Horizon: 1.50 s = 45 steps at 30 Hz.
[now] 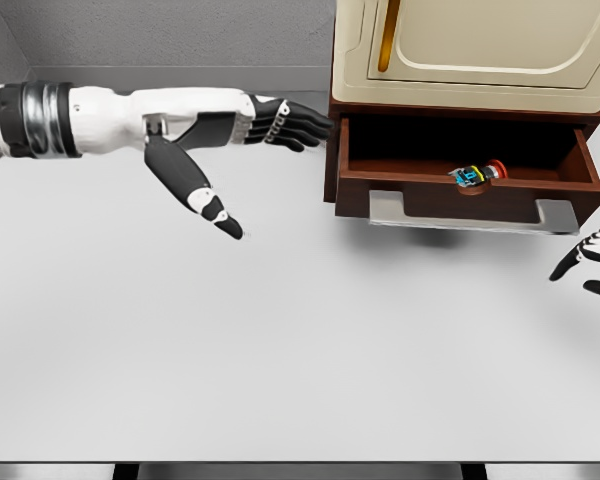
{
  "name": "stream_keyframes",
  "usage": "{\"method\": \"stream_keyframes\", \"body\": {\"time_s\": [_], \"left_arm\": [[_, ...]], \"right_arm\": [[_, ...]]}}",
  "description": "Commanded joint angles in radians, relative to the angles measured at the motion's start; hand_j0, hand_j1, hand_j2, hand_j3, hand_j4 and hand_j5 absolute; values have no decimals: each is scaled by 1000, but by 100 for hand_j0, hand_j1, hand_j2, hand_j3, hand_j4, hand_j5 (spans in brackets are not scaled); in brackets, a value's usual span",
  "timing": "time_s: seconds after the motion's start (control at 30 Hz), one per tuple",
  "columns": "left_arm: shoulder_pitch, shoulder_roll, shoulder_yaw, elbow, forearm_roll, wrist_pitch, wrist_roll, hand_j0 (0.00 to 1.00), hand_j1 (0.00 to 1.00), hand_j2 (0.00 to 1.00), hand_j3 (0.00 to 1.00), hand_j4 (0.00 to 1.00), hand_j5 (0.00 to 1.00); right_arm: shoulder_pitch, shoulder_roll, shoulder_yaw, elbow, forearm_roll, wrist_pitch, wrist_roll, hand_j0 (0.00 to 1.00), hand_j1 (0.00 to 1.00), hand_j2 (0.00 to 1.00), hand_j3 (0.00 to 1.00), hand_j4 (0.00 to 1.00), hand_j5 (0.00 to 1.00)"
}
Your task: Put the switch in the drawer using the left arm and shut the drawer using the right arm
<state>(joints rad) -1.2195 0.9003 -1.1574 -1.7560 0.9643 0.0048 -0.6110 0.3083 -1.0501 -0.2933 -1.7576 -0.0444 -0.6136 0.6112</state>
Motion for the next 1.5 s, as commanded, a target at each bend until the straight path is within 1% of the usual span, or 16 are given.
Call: {"method": "stream_keyframes", "body": {"time_s": [0.0,0.1,0.17,0.27,0.37,0.47,0.6,0.7,0.8,0.97,1.0,1.03,1.07,1.2,1.3,1.47], "left_arm": [[0,28,-1,6,-1,-16,0,100,100,100,100,100,100],[2,26,-1,19,1,-8,0,100,100,100,100,100,100],[6,26,-4,33,1,-6,0,100,100,100,100,100,100],[14,19,-7,50,1,-6,0,100,100,100,100,100,100],[15,19,-7,52,2,-5,0,100,100,100,100,100,100],[14,22,-8,58,1,-6,0,100,100,100,100,100,100],[15,20,-8,58,-1,-5,0,100,100,100,100,100,100],[15,22,-8,58,-10,-5,0,100,100,100,100,100,100],[32,20,-8,59,-24,-5,0,100,100,100,100,100,100],[35,17,-8,70,-27,-6,0,100,100,100,100,100,100],[35,17,-8,70,-27,-6,0,100,100,100,100,100,100],[35,15,-8,70,-27,-6,0,100,100,100,100,100,100],[35,17,-8,70,-27,-6,0,100,100,100,100,100,100],[35,15,-8,72,-27,-6,0,100,100,100,100,100,100],[37,12,-10,78,-29,-6,0,100,100,100,100,100,100],[43,11,-13,79,-29,-6,0,100,100,100,100,100,100]], "right_arm": [[0,-5,5,0,-11,3,0,46,46,46,46,46,46],[-6,-25,16,0,-12,3,0,45,45,45,45,45,45],[-28,-48,39,0,-12,3,0,45,45,45,45,45,45],[-90,-51,124,0,-12,3,0,45,45,45,45,45,45],[-101,-51,140,-2,-12,3,0,45,45,45,45,45,45],[-138,-51,183,0,-12,3,0,46,46,46,46,46,46],[-158,-51,184,0,-12,3,0,49,49,49,49,49,49],[-179,-50,184,1,-14,3,0,49,49,49,49,49,49],[-193,-50,186,3,-17,3,0,49,49,49,49,49,49],[-210,-45,190,10,-15,3,0,49,49,49,49,49,49],[-239,-44,223,12,-15,3,0,49,49,49,49,49,49],[-285,-36,270,20,-14,3,0,49,49,49,49,49,49],[-322,-19,302,26,-15,3,0,49,49,49,49,49,49],[-336,-8,315,26,-12,3,0,49,49,49,49,49,49],[-357,-7,355,27,-6,3,0,50,50,50,50,50,50],[-394,13,359,61,-5,3,0,52,52,52,52,52,52]]}}
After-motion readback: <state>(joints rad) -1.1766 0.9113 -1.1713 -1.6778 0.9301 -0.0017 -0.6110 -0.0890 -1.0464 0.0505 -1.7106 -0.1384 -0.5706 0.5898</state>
